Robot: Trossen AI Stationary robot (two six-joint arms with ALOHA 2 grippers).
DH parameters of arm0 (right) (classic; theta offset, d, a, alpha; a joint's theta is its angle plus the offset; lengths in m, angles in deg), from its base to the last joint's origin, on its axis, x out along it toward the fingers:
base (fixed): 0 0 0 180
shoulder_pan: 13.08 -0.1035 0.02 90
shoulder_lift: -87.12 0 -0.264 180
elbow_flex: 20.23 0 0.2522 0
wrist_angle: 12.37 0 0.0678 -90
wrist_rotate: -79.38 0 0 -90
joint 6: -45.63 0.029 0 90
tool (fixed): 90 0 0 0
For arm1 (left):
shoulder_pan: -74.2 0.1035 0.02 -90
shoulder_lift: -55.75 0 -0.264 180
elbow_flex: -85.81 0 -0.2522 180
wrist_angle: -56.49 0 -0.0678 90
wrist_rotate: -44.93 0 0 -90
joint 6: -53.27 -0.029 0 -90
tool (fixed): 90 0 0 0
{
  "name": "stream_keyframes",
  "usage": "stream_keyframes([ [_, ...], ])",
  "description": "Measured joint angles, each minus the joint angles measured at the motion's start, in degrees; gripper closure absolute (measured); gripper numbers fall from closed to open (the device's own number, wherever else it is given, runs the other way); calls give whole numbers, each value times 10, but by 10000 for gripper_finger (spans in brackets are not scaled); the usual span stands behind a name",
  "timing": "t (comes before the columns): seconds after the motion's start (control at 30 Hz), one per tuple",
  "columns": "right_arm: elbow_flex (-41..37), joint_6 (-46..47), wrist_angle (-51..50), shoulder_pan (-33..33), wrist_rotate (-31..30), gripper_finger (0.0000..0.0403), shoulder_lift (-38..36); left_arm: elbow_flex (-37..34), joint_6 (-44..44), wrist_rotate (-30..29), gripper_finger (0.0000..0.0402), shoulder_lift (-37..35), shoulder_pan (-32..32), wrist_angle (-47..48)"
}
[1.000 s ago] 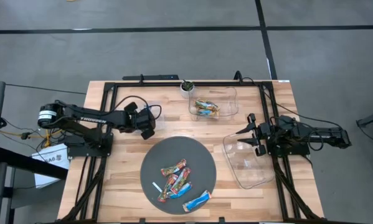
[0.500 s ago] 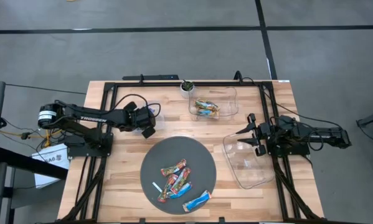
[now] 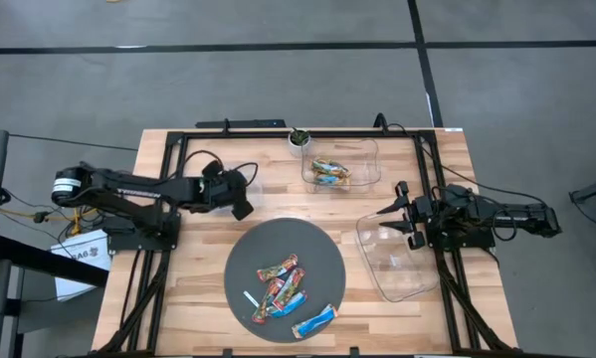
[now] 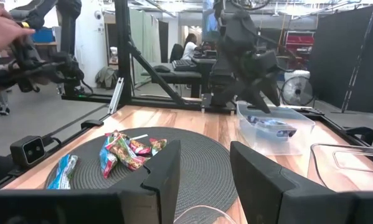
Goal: Pick and place Granola Bars by type
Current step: Put the yellow granola bar into the top transparent bin
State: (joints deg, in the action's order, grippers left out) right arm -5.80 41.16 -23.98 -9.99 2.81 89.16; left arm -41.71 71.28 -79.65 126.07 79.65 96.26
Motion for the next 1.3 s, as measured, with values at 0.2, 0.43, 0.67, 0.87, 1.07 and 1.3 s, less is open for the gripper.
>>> stream_keyframes([
  [0.2, 0, 0, 0, 0, 0, 269, 0, 22, -3, 2, 227, -14, -65, -29],
  [0.43, 0, 0, 0, 0, 0, 269, 0, 42, -8, 60, 227, 2, -169, -37],
  [0.67, 0, 0, 0, 0, 0, 270, 0, 43, 27, 163, 228, 62, -266, -75],
  [0.87, 0, 0, 0, 0, 0, 269, 0, 43, 63, 205, 228, 130, -314, -148],
  [1.07, 0, 0, 0, 0, 0, 269, 0, 81, 55, 204, 228, 188, -353, -160],
  [1.3, 0, 0, 1, 0, 0, 270, 0, 163, 51, 201, 228, 252, -382, -131],
])
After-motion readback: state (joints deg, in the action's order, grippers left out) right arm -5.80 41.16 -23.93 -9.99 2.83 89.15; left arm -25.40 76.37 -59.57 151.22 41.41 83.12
